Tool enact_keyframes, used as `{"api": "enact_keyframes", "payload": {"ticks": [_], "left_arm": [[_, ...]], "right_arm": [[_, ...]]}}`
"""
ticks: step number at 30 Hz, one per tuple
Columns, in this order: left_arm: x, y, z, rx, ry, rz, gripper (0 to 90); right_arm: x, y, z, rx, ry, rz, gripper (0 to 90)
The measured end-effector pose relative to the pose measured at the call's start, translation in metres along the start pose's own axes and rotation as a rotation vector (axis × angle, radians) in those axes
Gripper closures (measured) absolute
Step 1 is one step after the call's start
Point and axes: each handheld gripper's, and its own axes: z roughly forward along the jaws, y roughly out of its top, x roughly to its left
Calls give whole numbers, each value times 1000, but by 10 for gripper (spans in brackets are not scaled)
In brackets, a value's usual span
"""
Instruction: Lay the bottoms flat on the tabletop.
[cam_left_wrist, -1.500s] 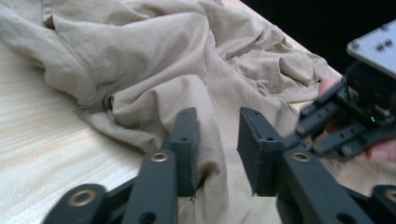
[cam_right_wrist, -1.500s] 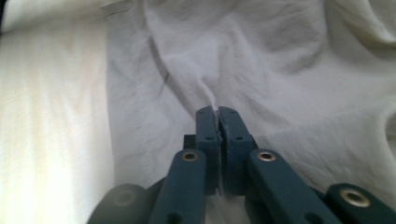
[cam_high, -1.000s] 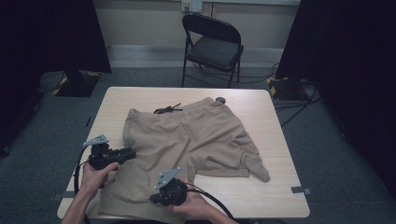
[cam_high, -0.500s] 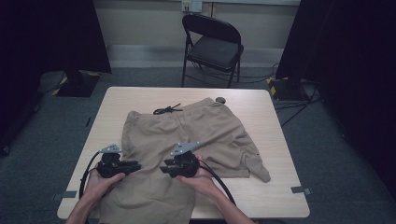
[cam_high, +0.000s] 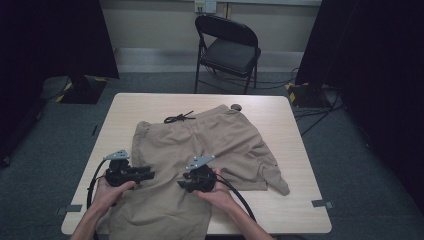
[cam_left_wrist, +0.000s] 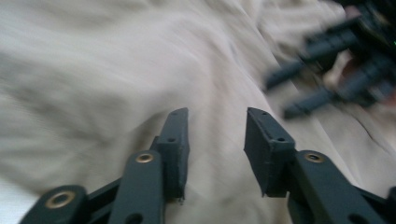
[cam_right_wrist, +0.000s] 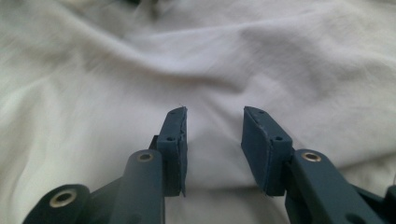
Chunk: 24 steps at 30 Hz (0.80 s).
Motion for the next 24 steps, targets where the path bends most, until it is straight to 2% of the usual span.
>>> {"api": "enact_keyframes", "payload": {"ticks": [4,7,10,13,15,17,18,20,24], "left_arm": [[10,-2,2,11,35,-33,564],[11,-2,4,0,64,-25,552],[10,-2,9,3,92,-11,545],[8,-5,18,41,84,-4,542],[3,-5,20,59,50,-10,544],[-6,-7,22,81,37,38,555],[-10,-8,23,86,31,44,555],[-15,-10,24,100,1,51,555],[-13,-10,23,101,-7,40,590]], "right_arm": [[7,-11,-13,17,-6,-46,615],[6,-20,-24,16,0,-30,618],[3,-26,-33,26,-8,-37,627],[0,-28,-38,36,-9,-34,627],[-1,-28,-40,45,-12,-22,617],[-3,-27,-42,36,-12,-14,589],[-5,-26,-44,23,-13,-4,579],[-10,-23,-49,-1,-33,17,552],[-26,-16,-59,-53,-117,65,476]]}}
